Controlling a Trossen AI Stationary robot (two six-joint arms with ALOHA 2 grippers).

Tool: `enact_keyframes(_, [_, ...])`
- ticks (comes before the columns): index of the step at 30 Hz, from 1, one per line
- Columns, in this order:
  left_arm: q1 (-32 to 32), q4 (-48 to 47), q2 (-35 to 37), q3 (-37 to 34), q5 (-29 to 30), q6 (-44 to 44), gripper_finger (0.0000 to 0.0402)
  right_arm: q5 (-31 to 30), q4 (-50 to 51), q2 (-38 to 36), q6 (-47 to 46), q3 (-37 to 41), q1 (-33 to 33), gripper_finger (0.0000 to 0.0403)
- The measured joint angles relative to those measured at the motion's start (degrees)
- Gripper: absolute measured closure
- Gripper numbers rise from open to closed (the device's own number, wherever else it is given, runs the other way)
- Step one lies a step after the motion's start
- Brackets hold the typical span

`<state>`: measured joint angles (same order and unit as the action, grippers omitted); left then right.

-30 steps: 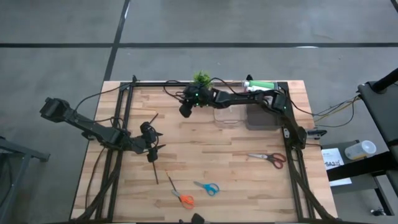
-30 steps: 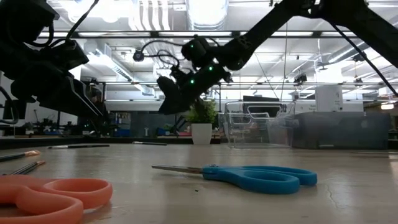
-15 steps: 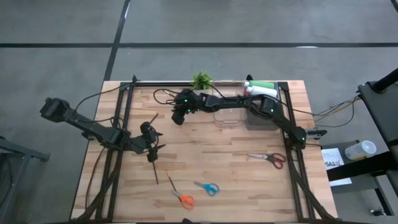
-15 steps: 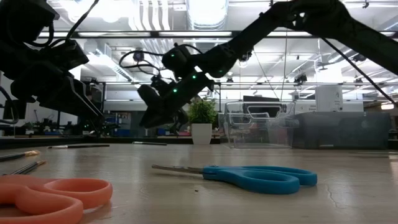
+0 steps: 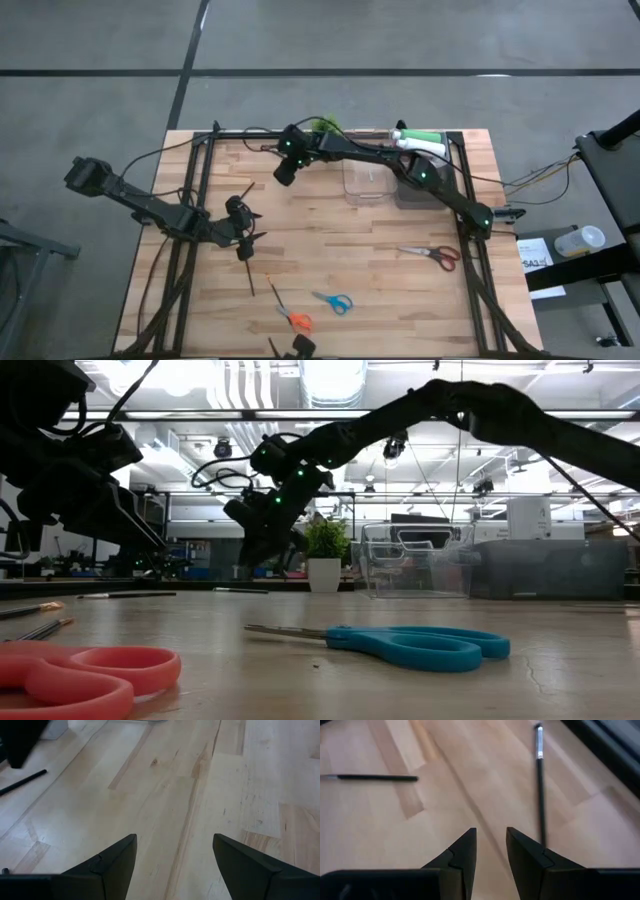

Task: Pick & Place Paint Supplies
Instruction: Put the bottom silver paintbrush into the black bin

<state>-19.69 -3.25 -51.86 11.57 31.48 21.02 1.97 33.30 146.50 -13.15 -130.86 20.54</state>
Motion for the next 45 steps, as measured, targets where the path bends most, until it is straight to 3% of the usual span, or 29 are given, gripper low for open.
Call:
enact_keyframes(5, [0.0,0.0,0.0,0.0,0.0,0.0,0.0135,1.5,1.6,1.9,0.0,-4.0,1.7,0.0298])
enact_keyframes(10, [0.0,0.1,0.0,0.0,0.0,0.0,0.0135,5.8,0.4,2.3,-3.7,-4.1,3.1,0.0298])
enact_keyframes(20, [0.0,0.0,0.0,0.0,0.0,0.0,0.0135,7.9,-0.2,2.7,-9.5,-4.1,3.5,0.0298])
enact_keyframes(30, [0.0,0.0,0.0,0.0,0.0,0.0,0.0135,10.0,-3.7,0.5,-7.1,-4.2,-1.2,0.0298])
enact_keyframes(37, [0.0,0.0,0.0,0.0,0.0,0.0,0.0135,2.3,-3.7,-0.8,-5.4,-4.0,-5.2,0.0298])
enact_keyframes(45, [0.0,0.0,0.0,0.0,0.0,0.0,0.0135,-14.9,-0.7,-3.6,-3.2,-3.6,-11.3,0.0298])
